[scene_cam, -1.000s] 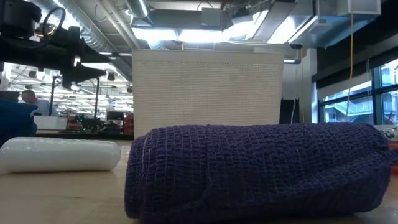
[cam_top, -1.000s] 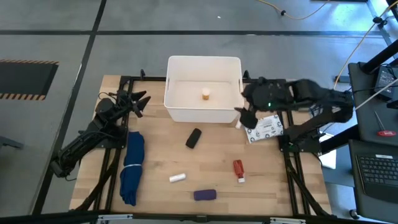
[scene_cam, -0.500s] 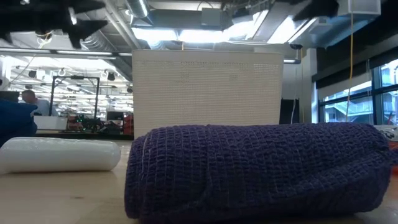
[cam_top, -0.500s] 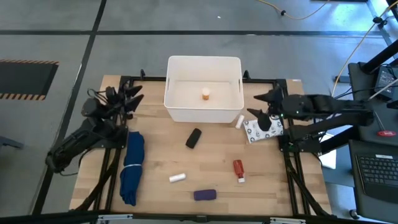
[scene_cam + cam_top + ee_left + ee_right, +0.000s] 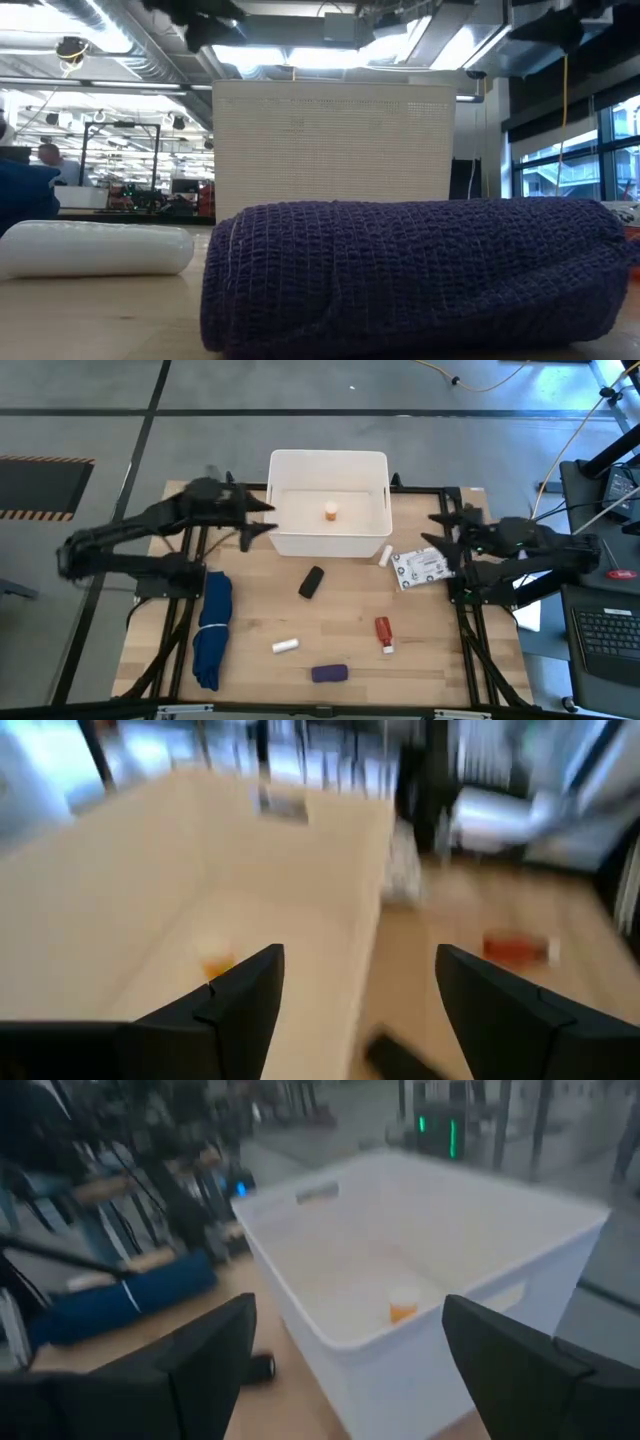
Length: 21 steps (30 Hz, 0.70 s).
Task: Pick & place medical supplies in basket/bin
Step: Put the black bandage into the white bin
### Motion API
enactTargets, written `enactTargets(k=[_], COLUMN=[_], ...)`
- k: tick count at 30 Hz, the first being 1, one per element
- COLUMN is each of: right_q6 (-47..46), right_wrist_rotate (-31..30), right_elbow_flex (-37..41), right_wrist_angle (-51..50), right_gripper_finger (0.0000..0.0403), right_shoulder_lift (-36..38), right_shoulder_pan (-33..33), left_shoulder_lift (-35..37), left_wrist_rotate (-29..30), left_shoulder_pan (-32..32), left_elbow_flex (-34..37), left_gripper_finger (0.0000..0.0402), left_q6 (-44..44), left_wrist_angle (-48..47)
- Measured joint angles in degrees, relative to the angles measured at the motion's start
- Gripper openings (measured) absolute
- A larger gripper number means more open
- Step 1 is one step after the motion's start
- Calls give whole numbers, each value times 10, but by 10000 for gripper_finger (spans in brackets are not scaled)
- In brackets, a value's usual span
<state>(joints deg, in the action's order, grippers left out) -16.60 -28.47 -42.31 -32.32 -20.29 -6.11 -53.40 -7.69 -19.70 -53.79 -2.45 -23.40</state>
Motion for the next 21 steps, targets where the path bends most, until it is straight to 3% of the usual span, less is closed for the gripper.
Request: enactTargets(k=[4, 11, 16, 21], right_q6=[36, 90, 107, 111], right_wrist_rotate=[0, 0, -1, -1], right_elbow_flex=[-14, -17, -17, -17], right_wrist_angle=[0, -10, -50, -66], right_gripper_finger=[322, 322, 322, 322], right_shoulder_lift=[53, 119, 139, 137], right_shoulder_pan=[0, 0, 0, 0], left_shoulder_lift=[-112, -257, -342, -426], left_wrist_rotate=[81, 156, 209, 264], left_shoulder_pan=[83, 212, 278, 305], left_elbow_flex=[-106, -233, -285, -304], left_gripper_finger=[253, 253, 253, 253], left_q6=[2, -53, -141, -224], left_wrist_angle=[-95, -110, -132, -168])
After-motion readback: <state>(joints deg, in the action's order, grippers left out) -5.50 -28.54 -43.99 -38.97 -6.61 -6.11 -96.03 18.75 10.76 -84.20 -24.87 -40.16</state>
